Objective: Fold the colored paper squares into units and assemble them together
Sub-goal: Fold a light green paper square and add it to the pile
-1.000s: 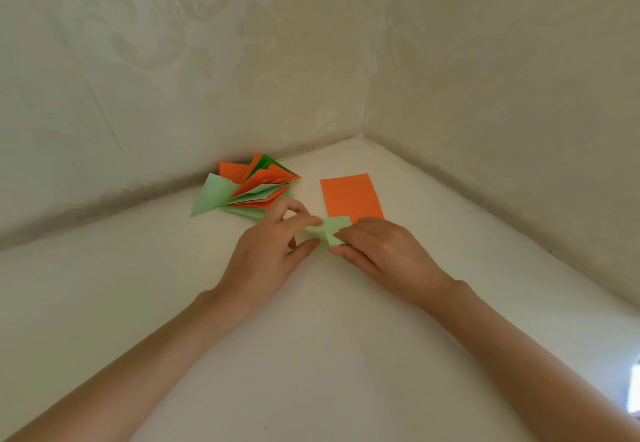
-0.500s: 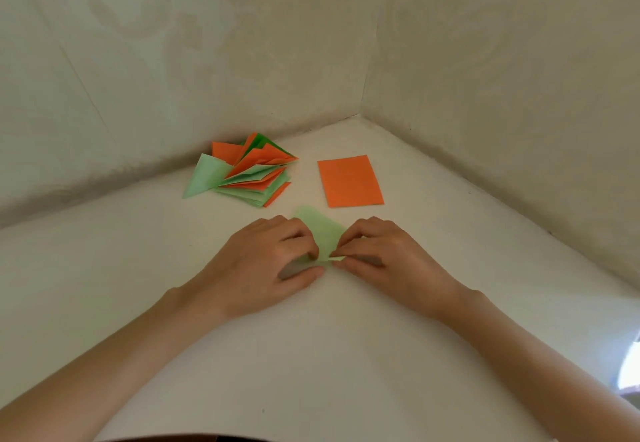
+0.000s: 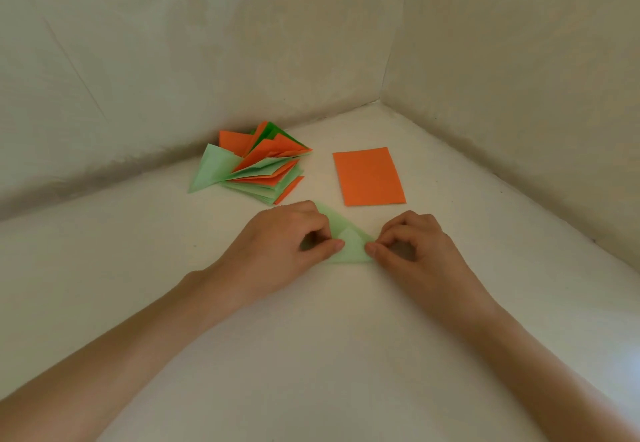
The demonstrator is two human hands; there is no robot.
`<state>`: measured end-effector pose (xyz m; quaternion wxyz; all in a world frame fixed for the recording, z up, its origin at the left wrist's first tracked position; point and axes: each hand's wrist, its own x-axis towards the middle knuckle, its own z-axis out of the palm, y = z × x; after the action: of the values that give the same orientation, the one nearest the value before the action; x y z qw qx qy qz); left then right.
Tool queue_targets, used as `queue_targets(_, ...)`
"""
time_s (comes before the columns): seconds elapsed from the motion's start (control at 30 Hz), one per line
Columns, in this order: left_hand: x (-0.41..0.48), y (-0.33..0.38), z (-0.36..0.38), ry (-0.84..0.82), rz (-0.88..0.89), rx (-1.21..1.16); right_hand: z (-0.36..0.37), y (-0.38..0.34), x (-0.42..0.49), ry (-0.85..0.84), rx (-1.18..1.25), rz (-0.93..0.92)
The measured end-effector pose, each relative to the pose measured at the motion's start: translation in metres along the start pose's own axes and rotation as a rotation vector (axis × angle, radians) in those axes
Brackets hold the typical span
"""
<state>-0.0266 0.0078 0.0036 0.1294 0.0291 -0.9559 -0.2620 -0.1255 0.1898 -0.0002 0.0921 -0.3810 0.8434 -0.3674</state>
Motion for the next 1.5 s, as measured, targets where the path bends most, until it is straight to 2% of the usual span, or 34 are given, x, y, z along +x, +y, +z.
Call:
queue_targets(0.13, 0.017, 0.001, -0.005, -0.1, -0.068, -0.037, 0.004, 0.002, 0.001, 0.035, -0.072, -0.039)
queue_targets(0.23, 0.026, -0.003, -0.005, -0.188, -0.047, 0.026, 0.006, 0.004, 0.002, 0.049, -0.14, -0.087)
queue_targets(0.37, 0.025, -0.008, -0.001, -0.145, 0.004, 0.195, 0.01, 0.007, 0.002, 0.055, -0.179, -0.164)
queue_targets(0.47, 0.022, -0.008, 0.001, -0.122, -0.025, 0.101, 0.011, 0.008, 0.002, 0.051, -0.18, -0.18)
queue_targets(0.57, 0.016, -0.003, -0.004, -0.114, -0.055, -0.167, 0.008, 0.004, 0.0, 0.047, -0.133, -0.204)
queue_targets(0.7, 0.008, 0.006, -0.013, -0.09, -0.165, -0.512, 0.001, -0.009, 0.001, 0.059, 0.099, -0.141)
queue_targets(0.8, 0.007, 0.007, -0.016, 0.063, -0.23, -0.719, -0.01, -0.028, 0.012, -0.014, 0.499, 0.026)
queue_targets(0.9, 0.007, 0.002, -0.017, 0.2, -0.288, -0.787, -0.012, -0.037, 0.022, -0.163, 0.807, 0.137)
queue_targets(1.0, 0.006, -0.003, -0.015, 0.246, -0.327, -0.775, -0.007, -0.033, 0.032, -0.228, 0.9, 0.066)
queue_targets(1.17, 0.006, -0.005, -0.014, 0.253, -0.352, -0.767, -0.01, -0.011, 0.034, -0.332, 0.812, -0.081)
queue_targets(1.3, 0.005, -0.005, -0.018, 0.202, -0.357, -0.798, -0.013, -0.01, 0.031, -0.397, 0.671, -0.112)
queue_targets(1.5, 0.0, -0.001, -0.028, 0.042, -0.412, -1.054, -0.016, -0.009, 0.03, -0.419, 0.639, -0.078)
